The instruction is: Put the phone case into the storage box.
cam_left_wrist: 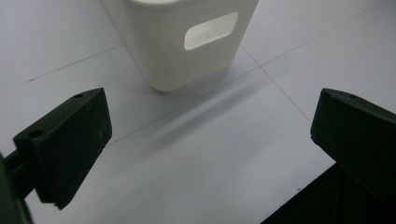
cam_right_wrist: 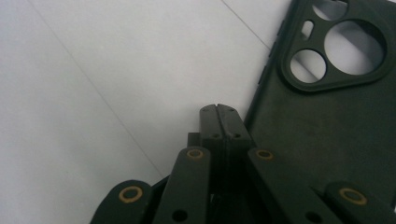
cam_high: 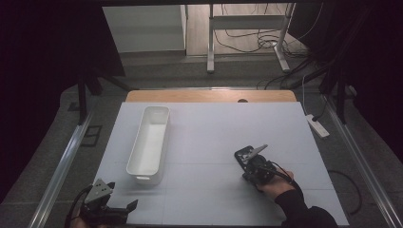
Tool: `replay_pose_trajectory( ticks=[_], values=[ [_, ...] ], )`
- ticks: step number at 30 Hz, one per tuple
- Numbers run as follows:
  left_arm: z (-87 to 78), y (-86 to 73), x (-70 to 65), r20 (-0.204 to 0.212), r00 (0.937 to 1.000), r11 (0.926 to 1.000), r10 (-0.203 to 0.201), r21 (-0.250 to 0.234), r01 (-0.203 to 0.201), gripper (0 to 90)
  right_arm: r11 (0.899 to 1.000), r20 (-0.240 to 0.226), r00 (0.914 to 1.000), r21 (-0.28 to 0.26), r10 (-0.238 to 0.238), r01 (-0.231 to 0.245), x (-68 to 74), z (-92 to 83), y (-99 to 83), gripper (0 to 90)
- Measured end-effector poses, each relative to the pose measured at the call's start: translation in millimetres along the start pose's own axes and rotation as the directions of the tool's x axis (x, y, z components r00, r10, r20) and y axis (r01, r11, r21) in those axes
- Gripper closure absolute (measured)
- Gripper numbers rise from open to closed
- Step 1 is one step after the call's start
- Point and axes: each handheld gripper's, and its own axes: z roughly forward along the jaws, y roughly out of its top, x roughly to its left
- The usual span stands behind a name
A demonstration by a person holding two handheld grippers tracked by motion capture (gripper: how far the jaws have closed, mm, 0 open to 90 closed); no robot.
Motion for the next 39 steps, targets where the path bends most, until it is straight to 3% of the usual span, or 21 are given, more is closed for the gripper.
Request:
replay_pose_trajectory(
  ticks=[11, 18, 27, 34, 39],
  values=[
    [0.2, 0.1, 0.0, -0.001, 1.0, 1.0, 0.0, 0.002, 0.0, 0.0, 0.999, 0.025, 0.9992, -0.005, 0.032, -0.032, -13.5, -3.9, -6.4, 89.9],
    [0.3, 0.2, -0.2, -0.002, 1.0, 1.0, 0.001, 0.002, -0.001, 0.0, 0.999, 0.027, 0.9991, -0.005, 0.034, -0.034, -12.8, -4.5, -6.1, 89.9],
    [0.5, 0.2, -0.1, -0.002, 1.0, 1.0, 0.001, 0.003, -0.001, 0.0, 0.998, 0.021, 0.9995, -0.052, 0.024, -0.023, -7.2, -16.7, -2.2, 89.6],
    [0.6, 0.3, -0.2, -0.001, 1.0, 1.0, 0.002, 0.005, -0.002, 0.0, 0.996, 0.044, 0.9989, -0.086, 0.018, -0.014, -6.3, -29.9, 1.9, 82.4],
    [0.7, 0.4, -0.1, -0.001, 1.0, 1.0, 0.001, 0.006, -0.001, 0.0, 0.995, 0.062, 0.9978, -0.096, 0.023, -0.017, -8.0, -34.6, 3.5, 72.1]
  ],
)
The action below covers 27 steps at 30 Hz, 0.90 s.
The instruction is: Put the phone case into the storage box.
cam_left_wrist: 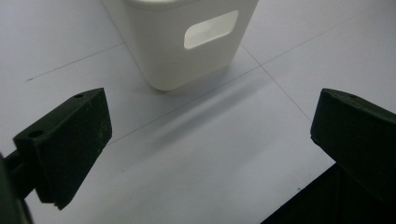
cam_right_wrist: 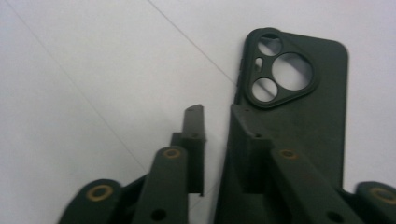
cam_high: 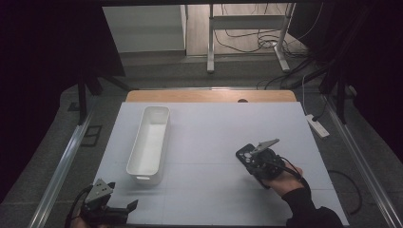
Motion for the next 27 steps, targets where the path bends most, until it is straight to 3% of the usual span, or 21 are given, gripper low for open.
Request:
replay_pose_trajectory(
  ticks=[11, 13, 18, 27],
  values=[
    [0.0, 0.0, -0.1, 0.0, 1.0, 1.0, 0.001, 0.001, -0.001, 0.0, 1.0, 0.034, 0.9992, -0.004, 0.022, -0.022, -3.7, -3.0, 1.6, 46.9],
    [0.0, 0.0, -0.1, 0.0, 1.0, 1.0, 0.0, 0.001, 0.0, 0.0, 1.0, 0.036, 0.999, -0.001, 0.028, -0.028, -4.6, -3.0, 1.5, 45.6],
    [0.2, 0.1, 0.0, 0.0, 1.0, 1.0, 0.0, 0.001, 0.0, 0.0, 0.999, 0.071, 0.9962, -0.006, 0.049, -0.049, -12.9, -4.7, -0.3, 28.3],
    [0.3, 0.2, 0.1, 0.001, 1.0, 1.0, 0.0, 0.003, 0.0, 0.0, 0.995, 0.08, 0.9921, 0.004, 0.097, -0.098, -27.1, -1.4, -5.9, 4.3]
  ],
)
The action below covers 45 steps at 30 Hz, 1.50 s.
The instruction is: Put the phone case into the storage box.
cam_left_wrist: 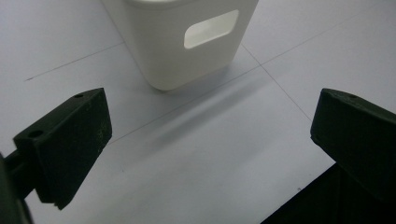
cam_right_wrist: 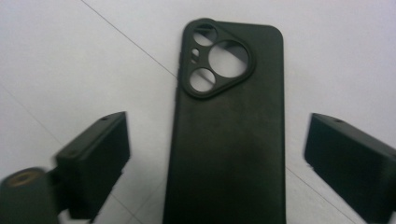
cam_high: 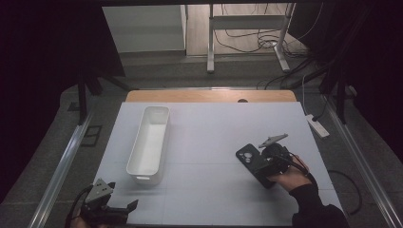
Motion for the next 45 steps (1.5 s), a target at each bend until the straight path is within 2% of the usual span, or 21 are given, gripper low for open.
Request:
replay_pose_trajectory(
  ticks=[2, 8, 19, 35, 45],
  values=[
    [0.0, 0.0, 0.0, 0.0, 1.0, 1.0, -0.001, 0.0, 0.001, 0.0, 1.0, 0.002, 0.9999, 0.005, 0.015, -0.015, -5.2, 1.5, -1.3, 0.0],
    [0.0, 0.0, 0.3, 0.001, 1.0, 1.0, -0.003, 0.0, 0.003, 0.0, 0.999, -0.002, 0.9993, -0.005, 0.037, -0.037, -12.9, 2.0, -4.6, 0.0],
    [-0.1, -0.1, 0.5, 0.003, 1.0, 1.0, -0.005, -0.002, 0.005, 0.0, 0.999, -0.004, 0.9994, -0.003, 0.033, -0.033, -13.2, 14.7, -11.2, 0.0],
    [-0.7, -0.3, 1.1, 0.008, 0.9999, 0.9999, -0.008, -0.007, 0.008, 0.0, 0.997, -0.004, 0.9998, 0.071, 0.017, -0.017, -12.7, 39.6, -22.8, 0.0],
    [-1.4, -0.4, 1.4, 0.015, 0.9999, 0.9999, -0.007, -0.01, 0.007, 0.0, 0.997, -0.004, 0.9999, 0.08, 0.015, -0.015, -12.4, 40.0, -22.5, 0.0]
  ],
)
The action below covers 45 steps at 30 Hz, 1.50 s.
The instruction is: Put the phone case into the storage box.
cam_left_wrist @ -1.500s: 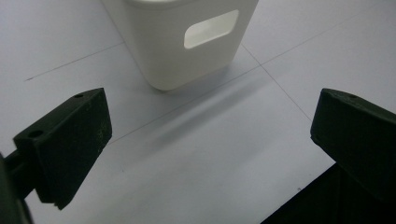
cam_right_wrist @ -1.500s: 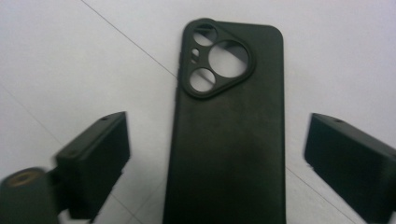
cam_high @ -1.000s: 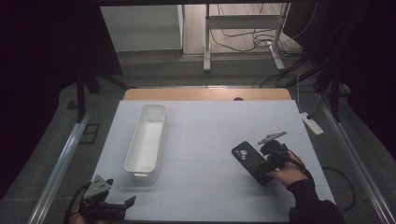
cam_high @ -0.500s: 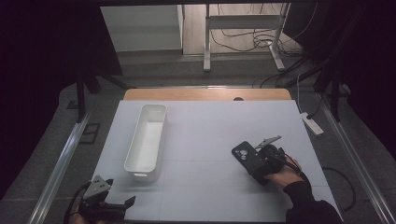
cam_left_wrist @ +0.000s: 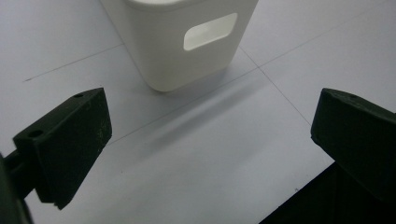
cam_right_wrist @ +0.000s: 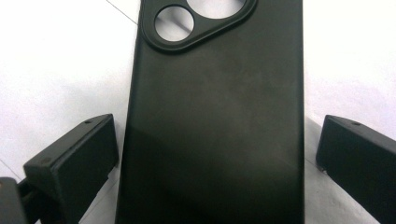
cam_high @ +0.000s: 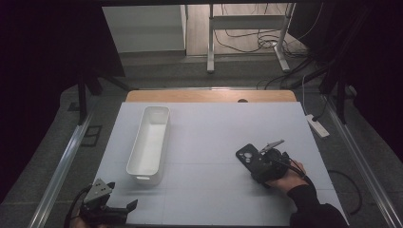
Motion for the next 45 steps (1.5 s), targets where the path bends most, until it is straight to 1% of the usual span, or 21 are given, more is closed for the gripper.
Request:
replay_pose_trajectory(
  ticks=[1, 3, 5, 6, 10, 14, 20, 21, 22, 26, 28, 31, 34, 35, 37, 39, 40, 41, 43, 45],
  values=[
    [0.0, 0.0, 0.1, 0.003, 1.0, 1.0, 0.001, 0.001, -0.001, 0.0, 1.0, -0.003, 1.0, 0.002, -0.001, 0.001, 0.0, -0.2, 0.4, 0.6],
    [0.1, 0.1, 0.5, 0.011, 0.9999, 1.0, 0.0, 0.002, 0.0, 0.0, 1.0, -0.006, 1.0, 0.014, -0.006, 0.006, -1.0, -1.9, 1.5, 4.9],
    [0.2, 0.3, 0.8, 0.021, 0.9998, 1.0, 0.002, 0.003, -0.002, 0.0, 1.0, -0.002, 1.0, 0.024, -0.007, 0.007, -1.0, -4.3, 2.6, 12.2],
    [0.3, 0.4, 0.9, 0.024, 0.9997, 1.0, 0.003, 0.004, -0.003, 0.0, 0.999, -0.006, 1.0, 0.033, -0.005, 0.005, -0.9, -5.6, 3.4, 12.9],
    [0.5, 0.7, 1.0, 0.037, 0.9993, 0.9999, 0.009, 0.007, -0.009, 0.0, 0.999, -0.005, 1.0, 0.044, 0.001, -0.001, -0.6, -5.8, 5.0, 14.0],
    [1.1, 1.4, 1.8, 0.058, 0.9983, 0.9999, 0.007, 0.013, -0.008, 0.0, 0.999, -0.009, 1.0, 0.039, 0.003, -0.003, -1.6, -6.7, 4.5, 14.9],
    [1.9, 3.2, 1.2, 0.075, 0.997, 0.9998, 0.016, 0.011, -0.017, 0.0, 0.999, -0.009, 0.9999, 0.035, 0.012, -0.012, -1.8, -7.8, 4.1, 15.3],
    [2.0, 4.1, 0.6, 0.08, 0.9967, 0.9998, 0.014, 0.011, -0.015, 0.0, 0.999, -0.016, 0.9998, 0.032, 0.015, -0.015, -2.1, -8.1, 3.9, 15.4],
    [1.9, 5.7, -0.2, 0.081, 0.9964, 0.9997, 0.023, 0.002, -0.023, 0.0, 1.0, -0.031, 0.9993, 0.025, 0.018, -0.017, -2.2, -9.5, 3.6, 15.4],
    [0.7, 8.4, -1.3, 0.084, 0.9959, 0.9994, 0.034, -0.013, -0.033, 0.0, 1.0, -0.027, 0.9996, 0.015, 0.008, -0.007, -1.0, -11.3, 3.7, 15.4],
    [-0.6, 10.8, -1.4, 0.096, 0.9948, 0.9989, 0.032, -0.036, -0.029, 0.0, 1.0, -0.029, 0.9996, 0.004, 0.0, 0.0, 0.0, -13.4, 3.6, 15.5],
    [-2.0, 13.5, -1.4, 0.112, 0.9933, 0.9981, 0.028, -0.057, -0.022, 0.0, 1.0, -0.04, 0.9992, -0.013, -0.004, 0.004, 0.8, -17.4, 3.0, 15.5],
    [-2.9, 15.7, -2.2, 0.121, 0.9922, 0.9981, 0.027, -0.059, -0.019, 0.0, 1.0, -0.042, 0.9991, -0.025, -0.009, 0.008, 1.1, -20.5, 2.2, 15.5],
    [-3.3, 17.6, -2.9, 0.126, 0.9915, 0.9976, 0.031, -0.065, -0.023, 0.0, 0.999, -0.052, 0.9986, -0.038, -0.014, 0.012, 2.0, -24.2, 1.0, 15.5],
    [-3.4, 20.7, -3.6, 0.131, 0.9906, 0.9975, 0.039, -0.064, -0.031, 0.0, 0.999, -0.05, 0.9986, -0.046, -0.018, 0.016, 2.7, -26.8, 0.2, 15.5],
    [-3.1, 24.3, -5.2, 0.126, 0.9907, 0.9967, 0.053, -0.067, -0.044, 0.0, 0.998, -0.051, 0.9983, -0.056, -0.029, 0.026, 3.2, -29.9, -1.0, 15.5],
    [-3.1, 24.3, -5.2, 0.126, 0.9907, 0.9967, 0.053, -0.067, -0.044, 0.0, 0.998, -0.051, 0.9983, -0.056, -0.029, 0.026, 3.2, -29.9, -1.0, 15.5],
    [-3.2, 26.9, -5.9, 0.125, 0.9903, 0.9965, 0.06, -0.065, -0.053, 0.0, 0.998, -0.051, 0.9983, -0.059, -0.028, 0.025, 3.4, -31.3, -1.7, 15.5],
    [-2.9, 31.7, -6.9, 0.128, 0.9892, 0.9956, 0.072, -0.068, -0.064, 0.0, 0.997, -0.061, 0.9975, -0.075, -0.035, 0.031, 3.2, -35.4, -3.7, 15.5],
    [-2.3, 35.7, -7.4, 0.117, 0.99, 0.9949, 0.08, -0.071, -0.072, 0.0, 0.995, -0.071, 0.9967, -0.094, -0.039, 0.033, 3.9, -39.8, -5.5, 15.5]
  ],
)
